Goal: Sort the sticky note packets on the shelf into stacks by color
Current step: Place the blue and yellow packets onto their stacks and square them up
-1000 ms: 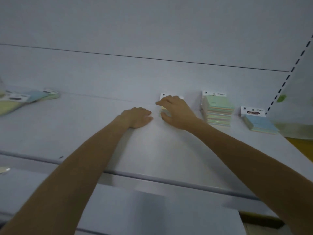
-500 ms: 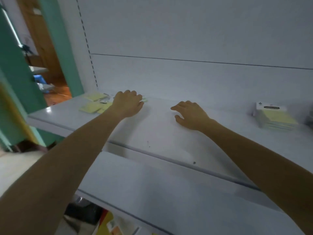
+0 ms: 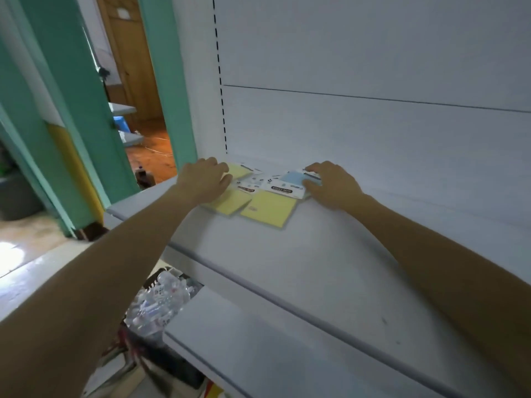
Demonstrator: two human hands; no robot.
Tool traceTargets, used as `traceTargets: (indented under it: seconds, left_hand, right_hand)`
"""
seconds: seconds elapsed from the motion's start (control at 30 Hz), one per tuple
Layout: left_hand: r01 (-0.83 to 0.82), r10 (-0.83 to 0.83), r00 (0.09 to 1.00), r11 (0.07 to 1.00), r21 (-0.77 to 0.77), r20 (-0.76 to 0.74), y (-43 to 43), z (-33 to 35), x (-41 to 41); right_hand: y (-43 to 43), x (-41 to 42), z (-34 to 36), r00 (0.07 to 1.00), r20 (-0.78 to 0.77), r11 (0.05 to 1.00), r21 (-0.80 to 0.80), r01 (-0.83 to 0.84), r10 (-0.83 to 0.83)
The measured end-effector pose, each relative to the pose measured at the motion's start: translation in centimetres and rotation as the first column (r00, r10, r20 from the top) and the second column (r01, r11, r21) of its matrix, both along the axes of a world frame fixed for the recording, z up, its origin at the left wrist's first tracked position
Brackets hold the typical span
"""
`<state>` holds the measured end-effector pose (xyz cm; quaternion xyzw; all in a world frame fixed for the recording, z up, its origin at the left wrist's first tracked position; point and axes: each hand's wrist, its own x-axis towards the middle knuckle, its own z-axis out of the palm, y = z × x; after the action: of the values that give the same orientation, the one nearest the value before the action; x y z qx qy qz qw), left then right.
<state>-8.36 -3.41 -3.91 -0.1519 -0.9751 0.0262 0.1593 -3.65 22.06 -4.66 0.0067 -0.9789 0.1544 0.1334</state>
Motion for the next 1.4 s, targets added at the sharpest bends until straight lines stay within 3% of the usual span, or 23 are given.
traceTargets:
  seconds: [0.17, 0.33, 0.4, 0.53, 0.8, 1.0, 1.23, 1.4]
  left_hand:
    - [0.011, -0.018, 0.996, 0.997, 0.074, 0.092, -0.3, -0.4, -4.6]
    - [0.058, -0.095, 0.908, 0.993, 0.1, 0.409, 0.0, -0.3, -8.5]
    - [0.095, -0.141, 0.879, 0.988, 0.123, 0.455, 0.2, 0.2, -9.4]
    - [0.202, -0.265, 0.857, 0.962, 0.184, 0.443, 0.4, 1.4, -9.9]
    - [0.329, -0.449, 0.829, 0.873, 0.359, 0.334, 0.4, 2.0, -11.3]
    - [0.309, -0.534, 0.782, 0.78, 0.544, 0.322, -1.0, 2.2, -12.7]
    - [0.177, -0.623, 0.701, 0.623, 0.762, 0.347, -2.0, 2.7, -13.0]
    - [0.152, -0.679, 0.698, 0.451, 0.879, 0.228, -1.4, 2.2, -11.8]
  right_hand:
    - [-0.3, -3.1, -0.3, 0.995, 0.098, 0.99, -0.132, 0.049, -0.036]
    - [-0.3, -3.5, -0.1, 0.985, 0.168, 0.972, -0.221, 0.076, -0.038]
    - [-0.2, -3.3, 0.1, 0.968, 0.235, 0.968, -0.21, 0.139, -0.088]
    - [-0.3, -2.4, 0.6, 0.906, 0.328, 0.942, -0.105, 0.318, -0.268]
    - [-2.3, -1.0, 1.5, 0.9, 0.32, 0.889, -0.253, 0.381, -0.295]
    - [-1.9, -0.4, 1.2, 0.912, 0.249, 0.776, -0.48, 0.409, -0.327]
    - [-2.3, -0.6, 1.7, 0.896, 0.258, 0.761, -0.473, 0.444, -0.362]
    - [-2.1, -0.5, 1.5, 0.894, 0.213, 0.734, -0.512, 0.446, -0.394]
